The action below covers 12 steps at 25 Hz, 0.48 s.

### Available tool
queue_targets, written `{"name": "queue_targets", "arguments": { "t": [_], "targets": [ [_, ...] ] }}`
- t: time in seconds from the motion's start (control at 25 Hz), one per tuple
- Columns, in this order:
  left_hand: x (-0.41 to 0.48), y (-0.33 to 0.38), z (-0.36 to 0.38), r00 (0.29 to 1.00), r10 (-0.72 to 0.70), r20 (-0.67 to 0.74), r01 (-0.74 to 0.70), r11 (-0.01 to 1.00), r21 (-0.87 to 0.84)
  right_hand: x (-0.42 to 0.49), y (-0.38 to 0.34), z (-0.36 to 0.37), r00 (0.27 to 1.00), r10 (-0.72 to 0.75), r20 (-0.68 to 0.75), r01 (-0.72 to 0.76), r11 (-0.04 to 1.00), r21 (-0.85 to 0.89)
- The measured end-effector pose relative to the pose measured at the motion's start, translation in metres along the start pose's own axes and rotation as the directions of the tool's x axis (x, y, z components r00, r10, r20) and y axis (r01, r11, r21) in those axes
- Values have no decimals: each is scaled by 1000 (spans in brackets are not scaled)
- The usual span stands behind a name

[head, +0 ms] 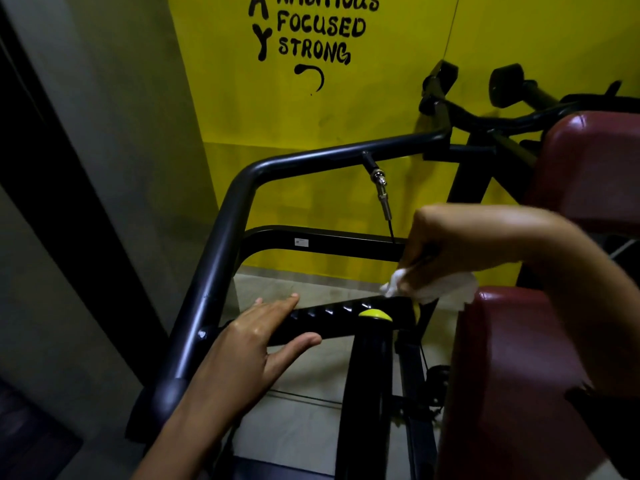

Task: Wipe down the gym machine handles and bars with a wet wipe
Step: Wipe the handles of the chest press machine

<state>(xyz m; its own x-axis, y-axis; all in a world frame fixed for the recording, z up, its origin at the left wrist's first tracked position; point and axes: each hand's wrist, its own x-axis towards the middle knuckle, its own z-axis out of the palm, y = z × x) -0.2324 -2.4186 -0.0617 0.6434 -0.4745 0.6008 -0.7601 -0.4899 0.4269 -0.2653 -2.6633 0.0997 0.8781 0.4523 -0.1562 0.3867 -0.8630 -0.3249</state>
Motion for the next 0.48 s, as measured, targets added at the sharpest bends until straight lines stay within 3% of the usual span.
{"name": "queue_targets", "arguments": {
  "t": [0.08, 0.16, 0.28, 0.48],
  "targets": [
    [0, 0, 0, 1000, 3, 0, -3, 1000, 4, 3, -6, 0, 995, -41, -86, 48, 996, 81],
    [0, 0, 0, 1000, 2, 8, -2, 1000, 8, 15, -13, 18, 995, -93, 38, 92, 996, 10],
    [-2, -2, -4, 998, -13, 64, 13, 1000, 2, 33, -17, 35, 972, -40, 232, 56, 997, -60],
    [-7, -12, -11, 999, 15, 52, -17, 999, 49, 68, -32, 51, 954, -233, 188, 237, 972, 4]
  ]
}}
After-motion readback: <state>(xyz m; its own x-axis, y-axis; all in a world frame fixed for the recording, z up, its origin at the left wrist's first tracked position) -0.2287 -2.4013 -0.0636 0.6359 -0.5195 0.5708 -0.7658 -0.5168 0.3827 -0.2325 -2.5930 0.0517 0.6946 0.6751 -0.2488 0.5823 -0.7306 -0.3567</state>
